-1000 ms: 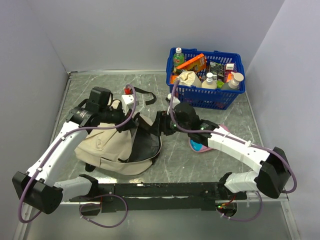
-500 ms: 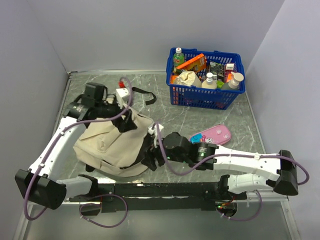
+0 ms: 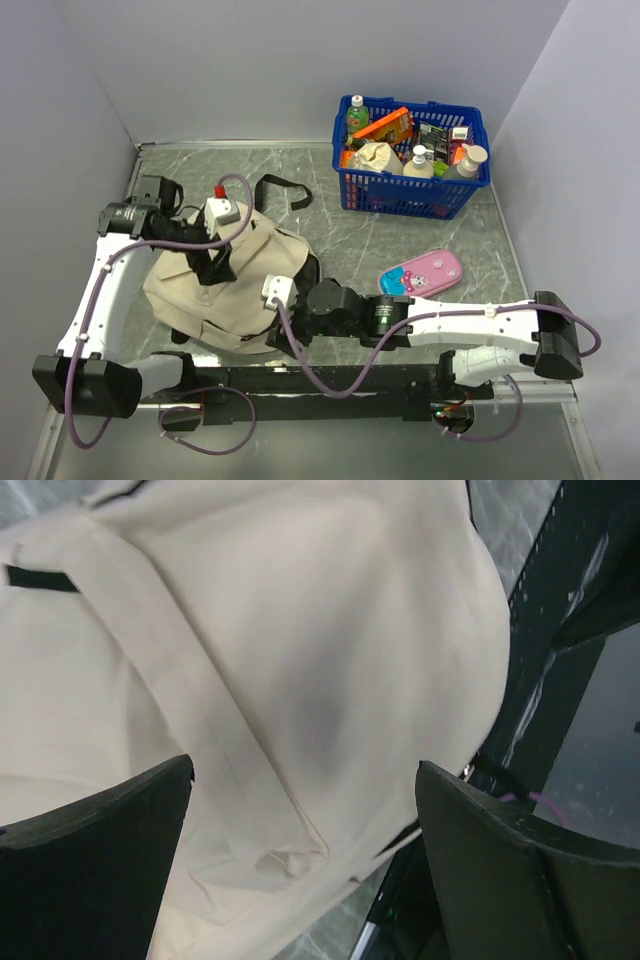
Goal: Pack the student bag
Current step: Zip the student bag at the center of the board.
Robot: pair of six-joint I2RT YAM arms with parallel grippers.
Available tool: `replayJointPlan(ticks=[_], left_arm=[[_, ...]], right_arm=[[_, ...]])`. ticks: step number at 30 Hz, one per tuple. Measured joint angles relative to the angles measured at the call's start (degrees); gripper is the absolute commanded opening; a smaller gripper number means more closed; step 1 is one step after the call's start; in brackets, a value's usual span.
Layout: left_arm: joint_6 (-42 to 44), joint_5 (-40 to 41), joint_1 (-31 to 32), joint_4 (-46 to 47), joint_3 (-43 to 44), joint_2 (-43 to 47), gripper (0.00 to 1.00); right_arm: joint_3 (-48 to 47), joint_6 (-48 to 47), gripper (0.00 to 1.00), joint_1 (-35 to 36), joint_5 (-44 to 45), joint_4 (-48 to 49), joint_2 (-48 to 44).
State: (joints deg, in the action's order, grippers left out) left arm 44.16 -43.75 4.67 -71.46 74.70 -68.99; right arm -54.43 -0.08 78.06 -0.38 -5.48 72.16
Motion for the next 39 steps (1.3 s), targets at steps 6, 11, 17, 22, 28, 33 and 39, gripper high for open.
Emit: replayJointPlan(ticks=[6,11,17,22,28,33,39], left_arm=[[5.8,0.0,0.0,-3.9,-3.0,4.4,0.95],[3.6,0.4,0.0,-0.3,-5.6,6.1,0.53],[-0.2,3.3,0.0,5.7,-11.0,7.8,0.29],[0.7,4.0,-0.5,6.3,-13.0,7.6,0.41],[4.3,3.9,-0.6,4.8,-14.4,7.7,0.41],[6.1,3.5,-0.7,4.2,-14.4,8.3,0.59],[10.5,1.5,-0.8,1.9,-14.4,9.6,0.57]], right_arm=[[0.0,-7.5,0.79,2.0,-3.3,4.7,3.7],[-1.8,-11.5,0.75,2.2,-5.1,5.2,9.9],[-3.7,-13.8,0.70,2.2,-5.3,5.9,13.7],[-5.6,-14.6,0.60,2.2,-5.4,7.6,16.0],[-5.7,-14.4,0.43,2.1,-6.3,9.4,18.6],[-5.8,-14.0,0.27,1.6,-7.1,9.4,20.0],[-5.8,-11.5,0.00,-0.8,-8.2,10.7,20.0]])
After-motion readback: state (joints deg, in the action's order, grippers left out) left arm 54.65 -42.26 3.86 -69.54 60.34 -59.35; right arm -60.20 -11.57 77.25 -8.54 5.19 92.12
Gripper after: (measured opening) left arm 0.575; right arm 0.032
